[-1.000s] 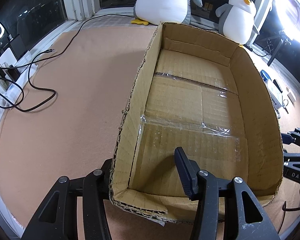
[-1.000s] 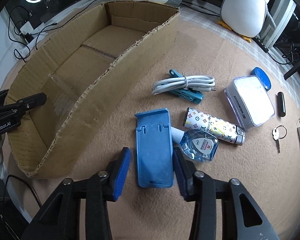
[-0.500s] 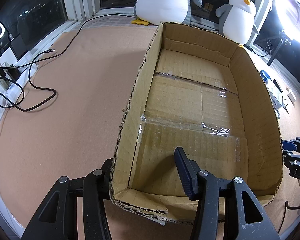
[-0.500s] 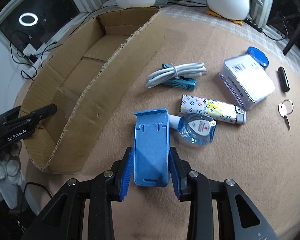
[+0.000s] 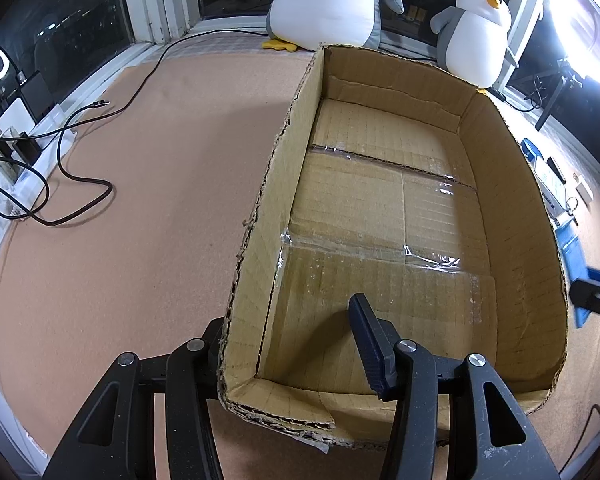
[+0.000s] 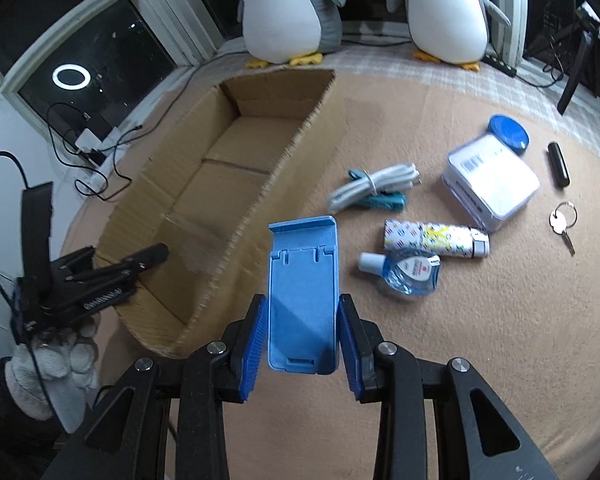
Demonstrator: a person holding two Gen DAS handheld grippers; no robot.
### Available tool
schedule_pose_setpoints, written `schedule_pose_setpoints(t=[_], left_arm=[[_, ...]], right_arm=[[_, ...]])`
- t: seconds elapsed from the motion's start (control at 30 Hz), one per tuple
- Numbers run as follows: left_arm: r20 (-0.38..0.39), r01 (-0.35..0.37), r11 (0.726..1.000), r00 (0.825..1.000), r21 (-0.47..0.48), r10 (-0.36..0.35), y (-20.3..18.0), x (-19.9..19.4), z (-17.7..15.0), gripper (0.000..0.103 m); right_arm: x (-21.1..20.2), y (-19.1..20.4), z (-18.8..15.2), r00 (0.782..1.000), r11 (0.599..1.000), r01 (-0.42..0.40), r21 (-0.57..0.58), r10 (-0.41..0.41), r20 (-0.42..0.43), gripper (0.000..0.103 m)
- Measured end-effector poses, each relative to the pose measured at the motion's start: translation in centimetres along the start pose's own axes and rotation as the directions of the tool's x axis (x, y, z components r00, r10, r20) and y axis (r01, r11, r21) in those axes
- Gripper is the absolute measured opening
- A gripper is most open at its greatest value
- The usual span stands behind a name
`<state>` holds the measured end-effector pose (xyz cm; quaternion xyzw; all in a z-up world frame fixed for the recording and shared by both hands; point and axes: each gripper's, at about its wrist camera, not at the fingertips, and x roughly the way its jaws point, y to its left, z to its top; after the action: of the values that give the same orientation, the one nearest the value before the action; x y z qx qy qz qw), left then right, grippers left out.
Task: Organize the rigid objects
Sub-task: 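Lift the blue phone stand with the right tool over the cardboard box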
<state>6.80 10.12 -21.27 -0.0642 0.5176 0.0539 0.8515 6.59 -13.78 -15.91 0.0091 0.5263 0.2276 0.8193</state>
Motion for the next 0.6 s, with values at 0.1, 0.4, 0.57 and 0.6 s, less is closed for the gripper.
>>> schedule_pose_setpoints(t=[0.1,0.4,0.57,0.6], left_arm=[[0.002,0.000,1.000,1.000,0.000,0.000,0.0,0.0,0.0,0.053],[0.003,-0.001,1.000,1.000,0.001,0.001,0.0,0.0,0.0,0.053],[0.004,0.000,1.000,1.000,0.000,0.000,0.0,0.0,-0.1,0.053],[0.004,0.000,1.000,1.000,0.000,0.000,0.0,0.0,-0.1,0.053]], right_arm=[[-0.9,1.2,0.8,1.000,1.000,-0.010,-0.020,0.010,0.025,0.031],[-1.4,4.8,2.6,0.997,0.995,-0.051,-0.081,0.056,0.060,0.032],[0.0,6.4,3.4,0.997,0.993,-0.057,-0.104,0.063,0.054,0.032],[0.4,6.6,3.5,0.997,0.992,-0.062,-0.107,0.067,0.047,0.032]])
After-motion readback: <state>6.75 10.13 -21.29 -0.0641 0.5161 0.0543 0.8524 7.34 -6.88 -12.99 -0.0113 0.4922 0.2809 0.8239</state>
